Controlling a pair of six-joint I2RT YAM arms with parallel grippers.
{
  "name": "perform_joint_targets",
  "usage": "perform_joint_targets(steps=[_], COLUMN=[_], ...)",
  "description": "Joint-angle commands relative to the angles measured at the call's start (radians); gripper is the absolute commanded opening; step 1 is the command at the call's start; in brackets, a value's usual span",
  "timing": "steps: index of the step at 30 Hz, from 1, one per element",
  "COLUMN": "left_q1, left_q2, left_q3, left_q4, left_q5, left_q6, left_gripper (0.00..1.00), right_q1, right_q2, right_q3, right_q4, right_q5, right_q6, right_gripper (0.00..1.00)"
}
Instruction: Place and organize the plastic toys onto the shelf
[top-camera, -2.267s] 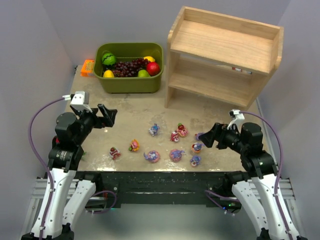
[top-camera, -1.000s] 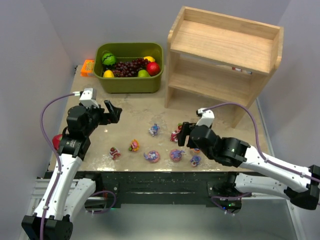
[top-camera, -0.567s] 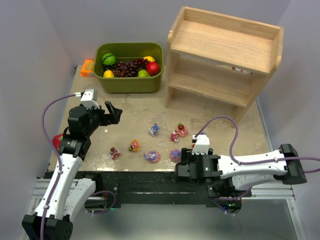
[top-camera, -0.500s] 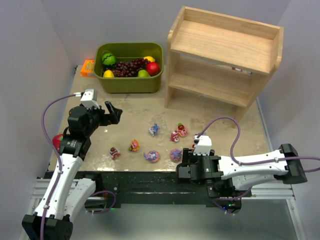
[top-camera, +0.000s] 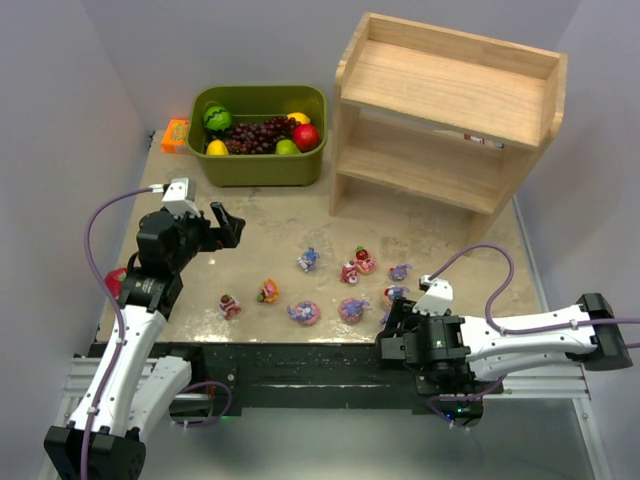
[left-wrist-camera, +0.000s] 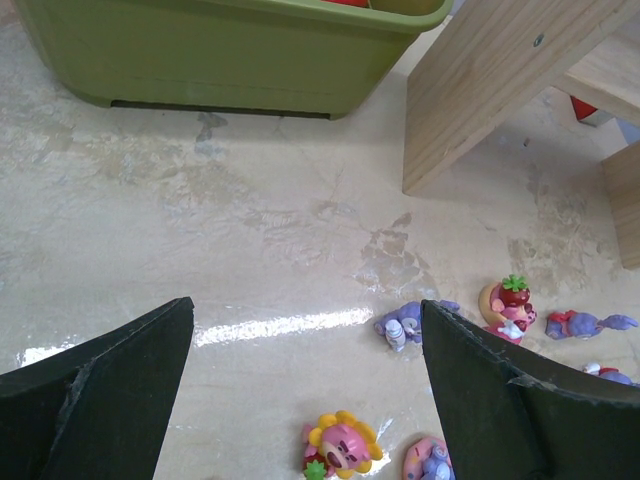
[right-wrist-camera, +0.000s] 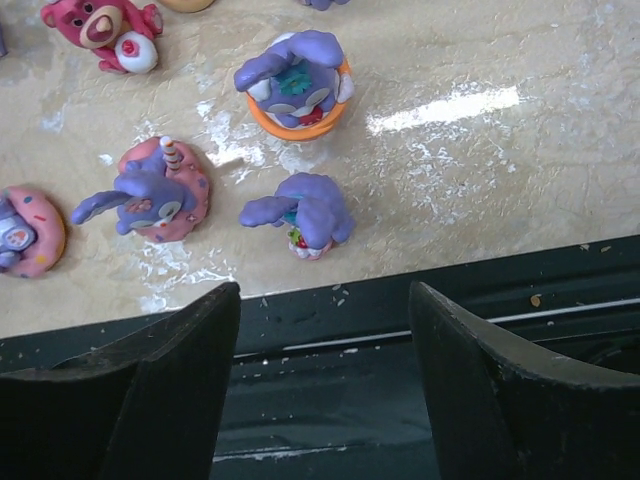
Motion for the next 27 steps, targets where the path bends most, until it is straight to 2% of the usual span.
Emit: perform_joint_targets(steps=[1,8,18,27], left_q1=[0.008,0.008,0.008,0.008], left_q2=[0.005,0.011,0.015,0.024], left_q3=[-0.007,-0.007,-0.004,-0.002], left_q4=[0.034,0.032,0.026,0.024], left_q5=[0.01,0.01,0.002,0.002], left_q6=[0.002,0.002,0.004,0.007], left_gripper=[1.0,0.99,1.0,1.0], right_q1=[0.006,-0.005,-0.201,-0.221], right_q2=[0.025,0.066,0.084,0.17], right_q3=[-0.041,-0.08,-0.146,-0.178], right_q4=[0.046,0.141,0.455,0.511], right_q5=[0.092,0.147,0.123,0.091], right_q6=[0.101,0.072,-0.247,-0.246], right_gripper=[0.69,0.66,0.62,0.58])
